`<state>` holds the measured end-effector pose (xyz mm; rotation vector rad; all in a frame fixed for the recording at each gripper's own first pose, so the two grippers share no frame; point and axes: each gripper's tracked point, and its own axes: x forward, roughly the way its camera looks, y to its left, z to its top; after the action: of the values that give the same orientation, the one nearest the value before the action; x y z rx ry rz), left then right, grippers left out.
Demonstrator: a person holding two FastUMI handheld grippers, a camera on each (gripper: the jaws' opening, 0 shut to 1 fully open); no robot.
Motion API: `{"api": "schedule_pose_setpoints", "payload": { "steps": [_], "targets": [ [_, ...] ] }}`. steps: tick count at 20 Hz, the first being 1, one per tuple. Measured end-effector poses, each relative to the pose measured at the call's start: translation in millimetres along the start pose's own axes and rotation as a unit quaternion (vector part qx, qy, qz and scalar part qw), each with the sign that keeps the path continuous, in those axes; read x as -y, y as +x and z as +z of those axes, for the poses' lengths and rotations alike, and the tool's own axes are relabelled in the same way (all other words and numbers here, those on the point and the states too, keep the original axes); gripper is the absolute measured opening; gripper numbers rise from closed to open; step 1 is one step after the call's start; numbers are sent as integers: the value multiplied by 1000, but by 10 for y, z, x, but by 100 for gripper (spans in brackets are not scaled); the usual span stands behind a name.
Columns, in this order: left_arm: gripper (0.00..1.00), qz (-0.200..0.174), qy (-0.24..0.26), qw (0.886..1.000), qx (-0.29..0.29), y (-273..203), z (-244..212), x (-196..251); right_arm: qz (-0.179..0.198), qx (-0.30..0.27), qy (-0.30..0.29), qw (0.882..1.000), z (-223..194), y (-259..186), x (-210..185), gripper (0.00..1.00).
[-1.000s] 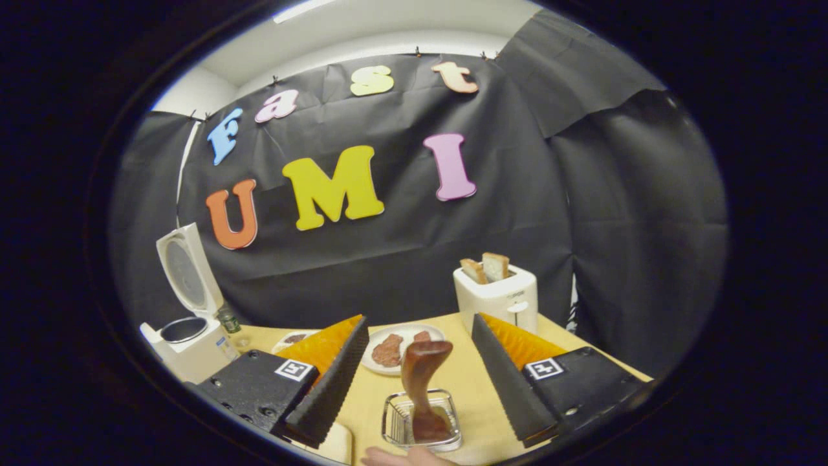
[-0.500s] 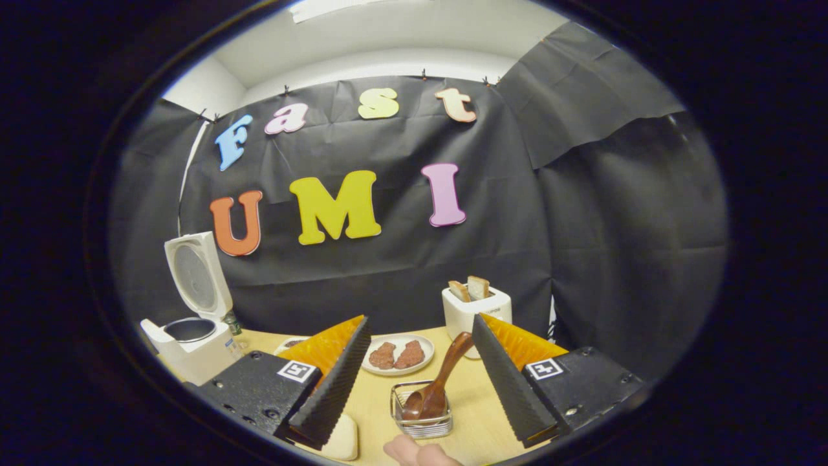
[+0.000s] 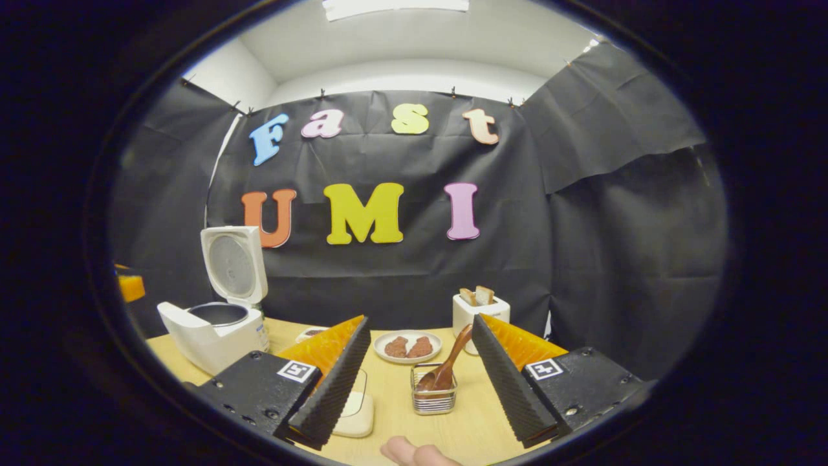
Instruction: Close the left gripper, press the button to open the rice cooker; take a wooden spoon from the chopstick holder with the right hand, scoop a spoonful of rice and pour it into the rice cooker, then put the wooden spoon back into the chopstick holder.
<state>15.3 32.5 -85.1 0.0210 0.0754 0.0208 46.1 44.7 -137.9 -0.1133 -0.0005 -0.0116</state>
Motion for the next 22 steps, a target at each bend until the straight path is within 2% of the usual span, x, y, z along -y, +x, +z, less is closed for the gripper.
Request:
{"api": "schedule_pose_setpoints", "payload": {
  "steps": [3,4,5,6,9,14,18,19,22],
  "targets": [
    [95,13,-1,1000,19,236,341,-265,2,22,-20,1000,52,-123,-34,96],
    [95,19,-3,1000,22,323,425,-356,12,32,-27,999,76,-154,-55,100],
    [95,21,-4,999,25,404,515,-415,19,36,-28,999,87,-163,-81,96],
    [96,18,-2,999,31,501,613,-440,21,37,-20,999,90,-169,-52,100],
    [95,8,6,999,48,840,893,-499,29,38,0,999,113,-115,-58,100],
    [95,-6,7,998,68,1567,1301,-540,65,47,-21,997,72,34,-222,100],
    [95,6,-24,997,71,2203,1508,-585,83,45,-5,996,41,154,-281,100],
    [95,15,-31,997,75,2349,1620,-641,82,47,0,996,48,180,-265,100],
    [95,5,-55,995,86,2857,1697,-570,66,63,11,996,97,257,-172,99]
  ]
}}
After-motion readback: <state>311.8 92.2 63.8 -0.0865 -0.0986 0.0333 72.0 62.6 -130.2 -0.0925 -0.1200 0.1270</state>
